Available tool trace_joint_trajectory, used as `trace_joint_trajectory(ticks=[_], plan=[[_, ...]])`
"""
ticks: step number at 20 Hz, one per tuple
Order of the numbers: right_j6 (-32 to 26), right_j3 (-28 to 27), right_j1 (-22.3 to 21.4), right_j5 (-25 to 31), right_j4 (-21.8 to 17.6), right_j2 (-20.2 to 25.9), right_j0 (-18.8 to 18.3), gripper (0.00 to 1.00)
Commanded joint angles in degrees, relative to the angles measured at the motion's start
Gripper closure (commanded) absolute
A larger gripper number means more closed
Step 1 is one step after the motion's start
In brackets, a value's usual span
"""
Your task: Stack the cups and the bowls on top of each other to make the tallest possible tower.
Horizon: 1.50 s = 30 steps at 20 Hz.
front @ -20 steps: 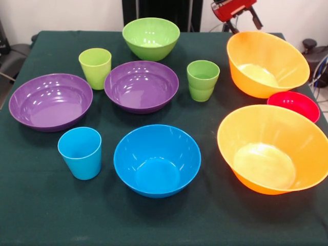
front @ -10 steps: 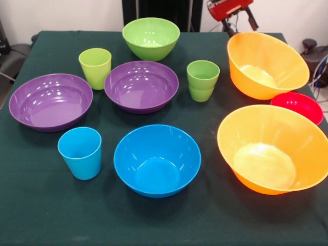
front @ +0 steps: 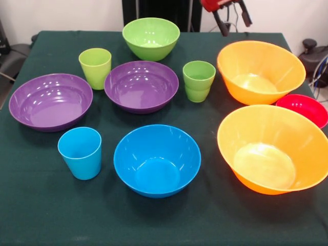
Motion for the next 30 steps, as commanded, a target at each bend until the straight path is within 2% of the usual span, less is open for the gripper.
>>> trace_joint_trajectory(ticks=[1, 5, 9, 12, 15, 18, 21, 23, 26, 30], plan=[[12.92, 4.59, -14.39, 5.52, 9.20, -2.59, 4.20, 0.00], [9.60, 3.16, -15.06, 6.45, 10.12, -5.33, 6.14, 0.00], [6.44, 0.96, -12.77, 6.99, 9.32, -6.09, 6.36, 0.00], [5.25, 0.49, -12.91, 8.17, 9.25, -5.86, 5.75, 0.00], [5.57, -1.48, -9.82, 6.34, 8.57, -8.48, 6.25, 0.00], [3.86, -4.08, -5.92, 4.50, 5.78, -12.15, 7.67, 0.00], [-0.17, -8.72, -1.83, 2.98, 0.73, -16.44, 9.55, 0.00], [-1.23, -11.24, -0.15, 2.57, -1.13, -18.75, 10.78, 0.00], [-1.23, -13.07, 1.96, 1.74, -3.02, -19.09, 10.82, 0.00], [-1.02, -13.94, 3.45, 1.78, -5.25, -16.52, 10.21, 0.00]])
